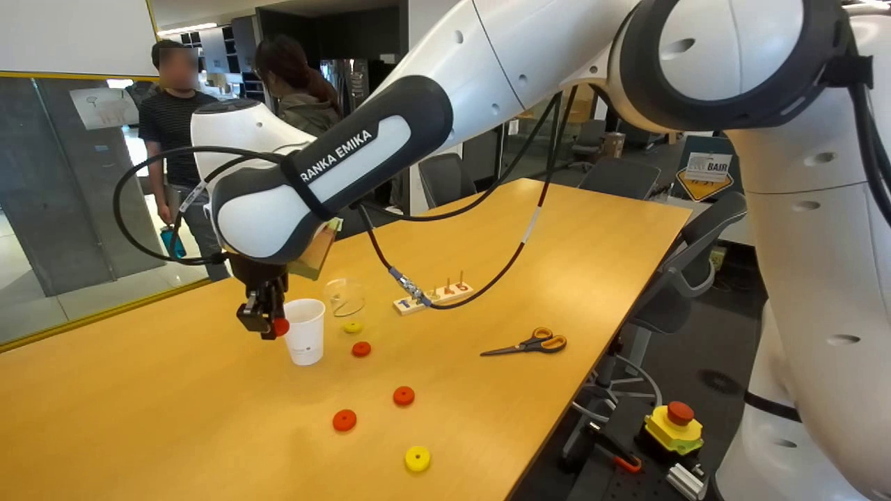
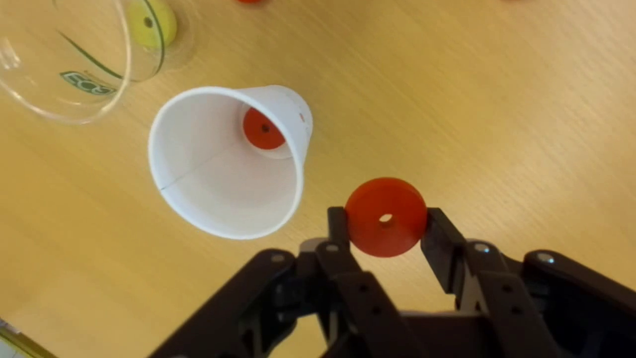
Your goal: Put one yellow block in the clear cup then put the orange blocks in the white cup, then put the last yellow block in the clear cup
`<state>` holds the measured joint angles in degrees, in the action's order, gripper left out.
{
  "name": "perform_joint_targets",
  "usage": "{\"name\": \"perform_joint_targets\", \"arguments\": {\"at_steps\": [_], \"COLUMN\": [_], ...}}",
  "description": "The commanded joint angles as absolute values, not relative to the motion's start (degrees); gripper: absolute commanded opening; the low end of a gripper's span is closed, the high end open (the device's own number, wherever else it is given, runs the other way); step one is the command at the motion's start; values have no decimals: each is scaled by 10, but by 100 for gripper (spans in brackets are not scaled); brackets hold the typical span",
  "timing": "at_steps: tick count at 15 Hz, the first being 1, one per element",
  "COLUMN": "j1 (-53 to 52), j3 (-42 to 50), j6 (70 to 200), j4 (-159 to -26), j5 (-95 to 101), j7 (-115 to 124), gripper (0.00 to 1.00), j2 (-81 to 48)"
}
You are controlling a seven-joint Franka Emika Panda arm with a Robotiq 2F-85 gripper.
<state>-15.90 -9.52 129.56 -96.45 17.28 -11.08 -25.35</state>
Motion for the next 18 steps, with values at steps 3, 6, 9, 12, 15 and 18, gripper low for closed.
{"name": "perform_joint_targets", "arguments": {"at_steps": [3,6,9,12,15,18], "j1": [-159,-153,-148,-142,-131,-111], "j3": [-70,-61,-54,-55,-61,-77], "j6": [1312,1315,1313,1301,1293,1271], "j4": [-902,-885,-867,-861,-872,-911], "j5": [212,211,207,196,180,146], "j7": [-108,-112,-116,-119,-126,-153], "gripper": [23,23,23,68,88,100], "j2": [-292,-307,-324,-328,-316,-278]}}
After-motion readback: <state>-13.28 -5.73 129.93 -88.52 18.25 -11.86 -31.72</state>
